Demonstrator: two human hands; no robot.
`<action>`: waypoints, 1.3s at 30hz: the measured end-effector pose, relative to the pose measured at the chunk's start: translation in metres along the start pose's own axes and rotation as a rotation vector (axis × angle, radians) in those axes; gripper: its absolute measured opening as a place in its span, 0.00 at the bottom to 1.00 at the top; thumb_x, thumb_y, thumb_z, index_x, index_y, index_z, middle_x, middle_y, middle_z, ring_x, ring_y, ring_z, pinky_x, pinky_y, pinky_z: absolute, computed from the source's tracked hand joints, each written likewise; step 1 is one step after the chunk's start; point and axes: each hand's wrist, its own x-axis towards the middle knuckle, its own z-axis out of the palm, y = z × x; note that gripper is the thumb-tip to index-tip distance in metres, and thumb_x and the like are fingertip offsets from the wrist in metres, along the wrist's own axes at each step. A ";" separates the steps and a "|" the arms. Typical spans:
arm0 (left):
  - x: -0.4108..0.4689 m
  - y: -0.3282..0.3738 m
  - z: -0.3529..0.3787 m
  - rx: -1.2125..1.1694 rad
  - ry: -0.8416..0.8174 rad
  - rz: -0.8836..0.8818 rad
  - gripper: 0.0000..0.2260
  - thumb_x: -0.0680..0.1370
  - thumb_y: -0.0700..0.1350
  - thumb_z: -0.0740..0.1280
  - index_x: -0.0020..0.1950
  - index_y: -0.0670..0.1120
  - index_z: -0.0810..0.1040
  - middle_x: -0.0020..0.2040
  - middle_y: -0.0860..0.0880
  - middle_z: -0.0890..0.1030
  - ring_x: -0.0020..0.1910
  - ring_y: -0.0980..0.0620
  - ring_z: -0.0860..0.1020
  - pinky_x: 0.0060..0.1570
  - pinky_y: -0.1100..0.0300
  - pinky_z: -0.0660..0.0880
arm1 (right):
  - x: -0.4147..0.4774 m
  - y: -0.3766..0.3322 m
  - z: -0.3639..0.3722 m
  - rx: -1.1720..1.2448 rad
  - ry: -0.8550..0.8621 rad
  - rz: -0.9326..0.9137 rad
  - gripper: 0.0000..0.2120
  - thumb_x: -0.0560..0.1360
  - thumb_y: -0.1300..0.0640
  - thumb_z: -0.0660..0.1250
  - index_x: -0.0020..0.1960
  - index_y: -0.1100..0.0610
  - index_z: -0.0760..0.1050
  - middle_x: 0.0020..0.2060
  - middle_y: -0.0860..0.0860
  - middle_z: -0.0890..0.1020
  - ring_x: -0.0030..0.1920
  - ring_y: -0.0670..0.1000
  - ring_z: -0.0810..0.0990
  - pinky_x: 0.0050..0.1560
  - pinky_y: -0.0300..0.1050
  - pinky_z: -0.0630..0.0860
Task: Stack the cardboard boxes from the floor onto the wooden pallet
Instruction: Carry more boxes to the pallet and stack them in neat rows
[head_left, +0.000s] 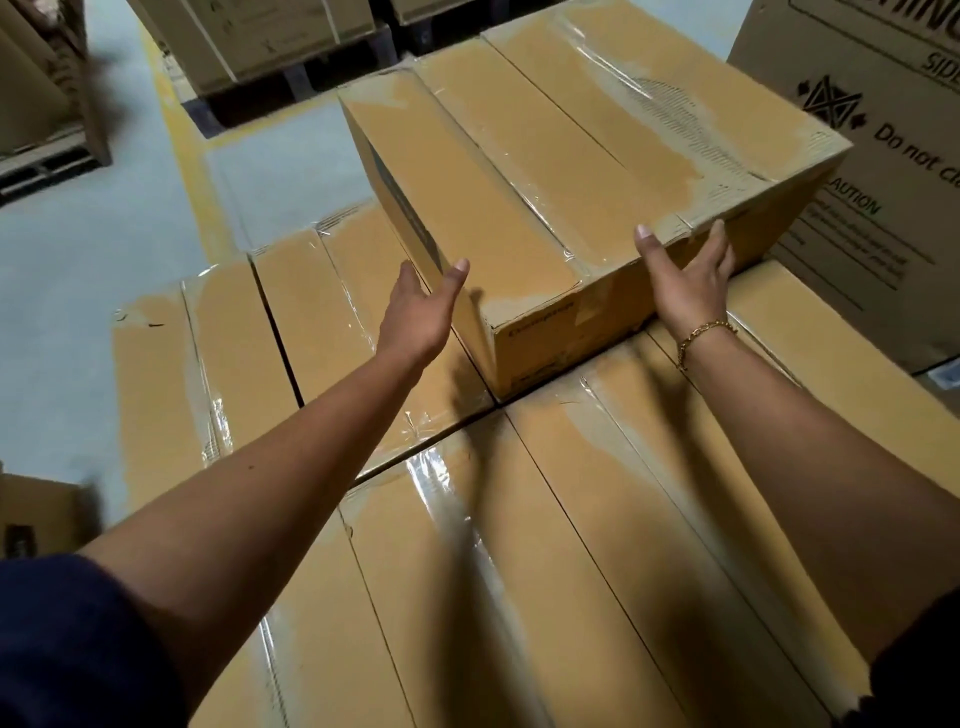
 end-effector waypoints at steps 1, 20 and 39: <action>-0.007 0.000 -0.004 0.049 -0.007 0.037 0.43 0.80 0.71 0.58 0.85 0.48 0.47 0.85 0.48 0.52 0.83 0.44 0.56 0.78 0.47 0.58 | -0.007 -0.001 -0.003 -0.036 -0.016 -0.021 0.52 0.74 0.28 0.66 0.84 0.52 0.45 0.84 0.52 0.46 0.82 0.57 0.52 0.80 0.52 0.53; -0.120 -0.011 -0.124 0.638 -0.075 0.418 0.39 0.81 0.71 0.51 0.85 0.51 0.49 0.85 0.47 0.48 0.84 0.43 0.49 0.79 0.37 0.52 | -0.190 -0.058 -0.005 -0.535 -0.343 -0.201 0.47 0.77 0.26 0.54 0.85 0.50 0.42 0.84 0.48 0.43 0.83 0.53 0.44 0.81 0.62 0.46; -0.324 -0.037 -0.321 0.523 -0.101 0.391 0.37 0.82 0.70 0.52 0.85 0.51 0.52 0.85 0.46 0.52 0.83 0.44 0.53 0.79 0.40 0.54 | -0.454 -0.170 -0.069 -0.536 -0.419 -0.277 0.40 0.80 0.30 0.55 0.84 0.48 0.50 0.83 0.49 0.54 0.82 0.55 0.56 0.78 0.63 0.57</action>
